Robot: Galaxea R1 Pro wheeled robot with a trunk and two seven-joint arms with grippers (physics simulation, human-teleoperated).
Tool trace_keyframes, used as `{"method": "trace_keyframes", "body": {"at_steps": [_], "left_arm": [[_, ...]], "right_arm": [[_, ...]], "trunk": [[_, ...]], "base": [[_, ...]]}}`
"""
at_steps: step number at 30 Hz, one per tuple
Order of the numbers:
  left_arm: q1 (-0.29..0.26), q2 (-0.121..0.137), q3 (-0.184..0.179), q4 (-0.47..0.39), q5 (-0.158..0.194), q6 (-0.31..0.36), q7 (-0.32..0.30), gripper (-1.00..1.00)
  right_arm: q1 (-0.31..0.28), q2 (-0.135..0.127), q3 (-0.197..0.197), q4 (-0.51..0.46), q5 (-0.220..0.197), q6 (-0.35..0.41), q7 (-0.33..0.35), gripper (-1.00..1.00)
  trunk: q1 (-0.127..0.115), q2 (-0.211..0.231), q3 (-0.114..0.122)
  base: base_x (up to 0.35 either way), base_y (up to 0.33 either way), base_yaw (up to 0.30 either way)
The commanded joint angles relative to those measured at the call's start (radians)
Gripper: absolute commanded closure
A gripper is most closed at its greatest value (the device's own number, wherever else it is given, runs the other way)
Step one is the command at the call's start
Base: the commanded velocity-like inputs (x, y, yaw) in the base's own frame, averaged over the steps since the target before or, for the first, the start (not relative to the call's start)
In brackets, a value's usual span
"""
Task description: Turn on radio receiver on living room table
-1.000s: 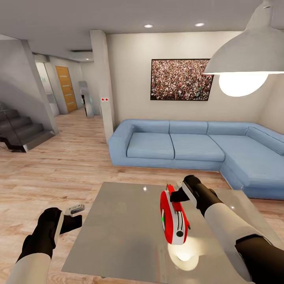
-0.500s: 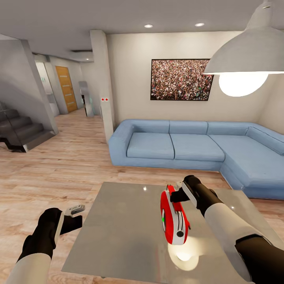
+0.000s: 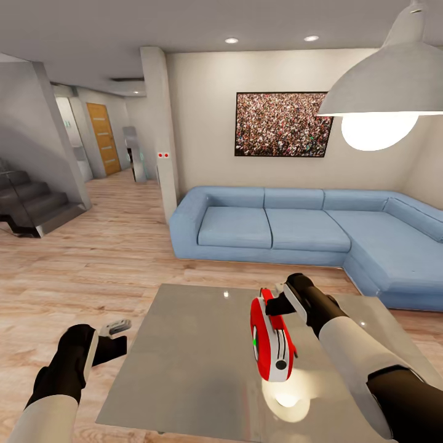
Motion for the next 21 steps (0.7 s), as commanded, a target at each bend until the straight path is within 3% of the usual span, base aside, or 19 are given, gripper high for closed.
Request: {"method": "trace_keyframes", "body": {"at_steps": [1, 3, 7, 8, 9, 12, 14, 21], "left_arm": [[0.0, 0.004, 0.005, 0.0, 0.0, 0.0, 0.0, 1.0], [0.0, 0.02, 0.041, -0.001, -0.002, 0.0, 0.001, 1.0], [0.0, 0.08, 0.162, 0.0, -0.014, -0.004, 0.003, 1.0], [0.0, 0.096, 0.182, 0.002, -0.03, -0.005, 0.002, 1.0], [0.001, 0.111, 0.199, 0.009, -0.068, -0.005, 0.002, 1.0], [0.016, 0.12, 0.213, 0.017, -0.159, -0.005, 0.002, 1.0], [0.024, 0.122, 0.222, 0.02, -0.193, -0.006, 0.001, 1.0], [0.034, 0.117, 0.253, 0.024, -0.215, -0.007, -0.001, 1.0]], "right_arm": [[0.0, 0.0, 0.0, 0.0, -0.001, 0.0, 0.0, 1.0], [0.0, 0.0, 0.0, 0.0, -0.001, 0.0, 0.0, 1.0], [0.0, 0.0, -0.001, 0.0, -0.001, 0.0, -0.001, 1.0], [0.0, 0.0, -0.001, 0.0, -0.001, 0.0, -0.001, 1.0], [0.0, 0.0, -0.001, 0.0, -0.001, 0.0, -0.001, 1.0], [0.0, 0.0, -0.001, 0.0, -0.001, 0.0, -0.001, 1.0], [0.0, 0.0, -0.001, 0.0, -0.002, 0.0, -0.001, 1.0], [0.0, 0.0, -0.002, 0.0, -0.002, 0.0, -0.001, 1.0]], "trunk": [[0.0, 0.0, 0.0], [0.0, 0.0, 0.0], [0.0, 0.0, 0.0], [0.0, 0.0, 0.0], [0.0, 0.0, 0.0], [0.0, 0.0, 0.0], [0.0, 0.0, 0.0], [0.0, 0.0, 0.0]], "base": [[0.0, 0.0, 0.0], [0.0, 0.0, 0.0], [0.0, 0.0, 0.0], [0.0, 0.0, 0.0], [0.0, 0.0, 0.0], [0.0, 0.0, 0.0], [0.0, 0.0, 0.0], [0.0, 0.0, 0.0]]}}
